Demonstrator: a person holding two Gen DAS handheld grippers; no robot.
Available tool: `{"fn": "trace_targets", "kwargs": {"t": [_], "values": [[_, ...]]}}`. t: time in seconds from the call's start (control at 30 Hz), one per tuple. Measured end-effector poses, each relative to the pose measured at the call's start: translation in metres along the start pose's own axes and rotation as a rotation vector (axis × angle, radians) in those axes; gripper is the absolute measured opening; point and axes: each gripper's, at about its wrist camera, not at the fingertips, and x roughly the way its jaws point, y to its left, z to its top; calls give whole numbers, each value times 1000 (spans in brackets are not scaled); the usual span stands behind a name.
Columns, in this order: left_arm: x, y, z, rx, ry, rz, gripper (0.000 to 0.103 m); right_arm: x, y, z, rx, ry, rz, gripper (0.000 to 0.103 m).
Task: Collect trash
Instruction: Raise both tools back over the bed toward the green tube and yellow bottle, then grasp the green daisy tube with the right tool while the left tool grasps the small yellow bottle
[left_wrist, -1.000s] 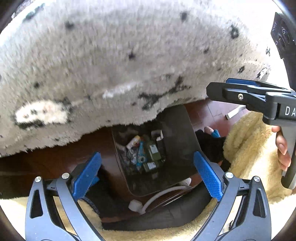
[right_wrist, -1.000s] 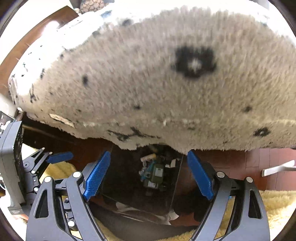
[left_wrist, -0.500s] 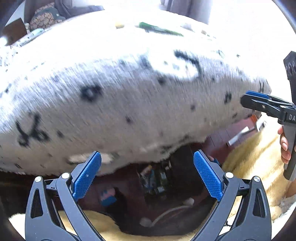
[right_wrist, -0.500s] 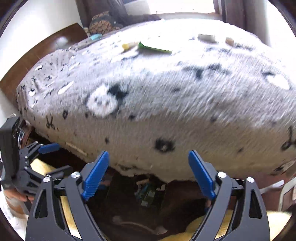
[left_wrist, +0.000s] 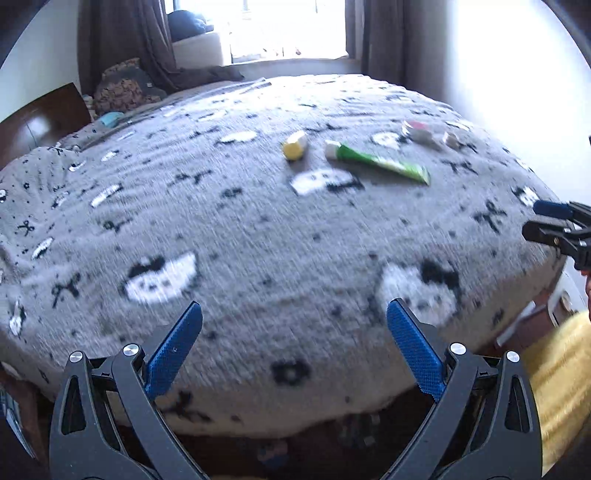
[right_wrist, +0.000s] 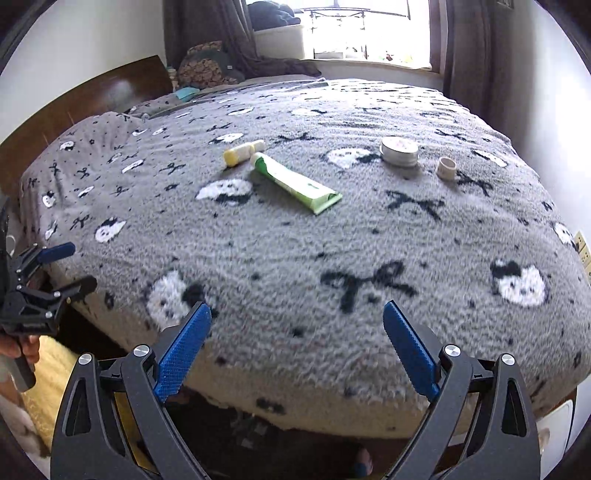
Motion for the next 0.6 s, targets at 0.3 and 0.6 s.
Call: {"fn": "trace_targets", "kwargs": {"t": [0.3,0.6], "values": [[66,9,59,-34,34,94,95,59,-11,48,13,27,-42,95],[119,6,78,-61,115,60,95,127,7,99,-34,16,-44,93]]}}
